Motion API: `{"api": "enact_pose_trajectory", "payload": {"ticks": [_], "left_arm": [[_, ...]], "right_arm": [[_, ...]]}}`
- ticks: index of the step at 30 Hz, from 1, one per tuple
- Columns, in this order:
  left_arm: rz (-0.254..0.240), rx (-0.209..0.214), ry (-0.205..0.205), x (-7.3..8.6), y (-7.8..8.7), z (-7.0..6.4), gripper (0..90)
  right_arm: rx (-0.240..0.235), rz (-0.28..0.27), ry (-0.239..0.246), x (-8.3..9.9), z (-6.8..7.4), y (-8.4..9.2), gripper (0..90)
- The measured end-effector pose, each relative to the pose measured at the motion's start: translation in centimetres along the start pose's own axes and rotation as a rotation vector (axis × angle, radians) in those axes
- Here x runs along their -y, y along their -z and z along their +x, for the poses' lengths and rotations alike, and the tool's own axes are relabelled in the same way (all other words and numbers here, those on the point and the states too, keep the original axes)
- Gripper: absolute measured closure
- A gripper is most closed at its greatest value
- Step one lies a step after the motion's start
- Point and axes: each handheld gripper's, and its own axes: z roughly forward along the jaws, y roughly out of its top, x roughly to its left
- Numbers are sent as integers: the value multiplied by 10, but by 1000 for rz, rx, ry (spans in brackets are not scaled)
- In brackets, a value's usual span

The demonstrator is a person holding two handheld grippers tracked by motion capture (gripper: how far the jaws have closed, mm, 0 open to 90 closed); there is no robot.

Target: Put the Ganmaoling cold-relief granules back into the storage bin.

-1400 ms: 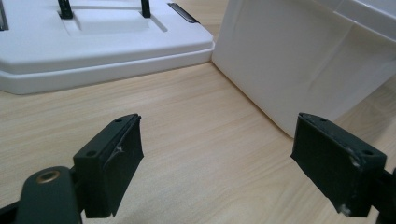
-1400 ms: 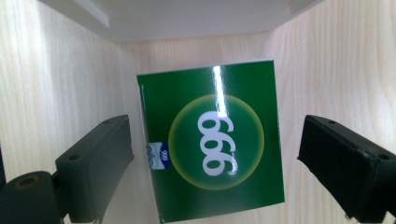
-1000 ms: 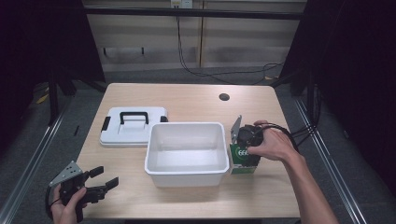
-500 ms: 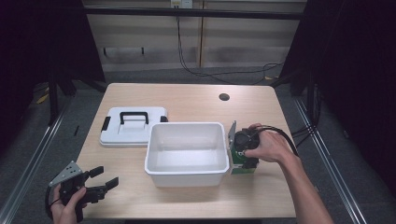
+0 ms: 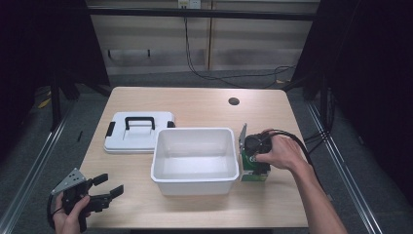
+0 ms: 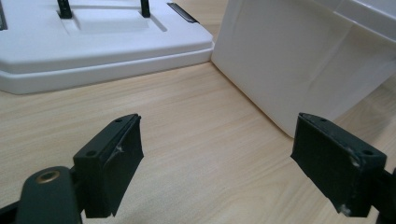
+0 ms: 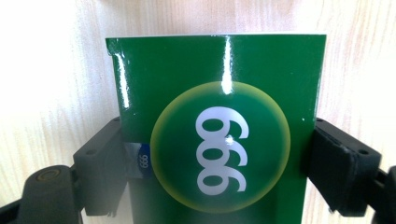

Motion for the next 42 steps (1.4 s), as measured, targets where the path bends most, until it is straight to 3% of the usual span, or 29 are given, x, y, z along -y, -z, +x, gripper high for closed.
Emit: {"api": "enact_pose_trajectory", "payload": {"ticks": [9,12,22,25,42], "left_arm": [[1,2,-1,0,-1,0,159],[1,2,-1,0,0,0,158],[3,1,-1,0,0,0,159],[2,1,2,0,0,0,159],[0,0,3,0,0,0,159]], "right_arm": [[-12,-8,-19,1,2,8,160],[2,-33,-29,5,2,17,160],[1,-46,-64,9,5,35,160],[18,-68,-55,10,3,39,160],[20,-70,-78,10,6,58,160]]}}
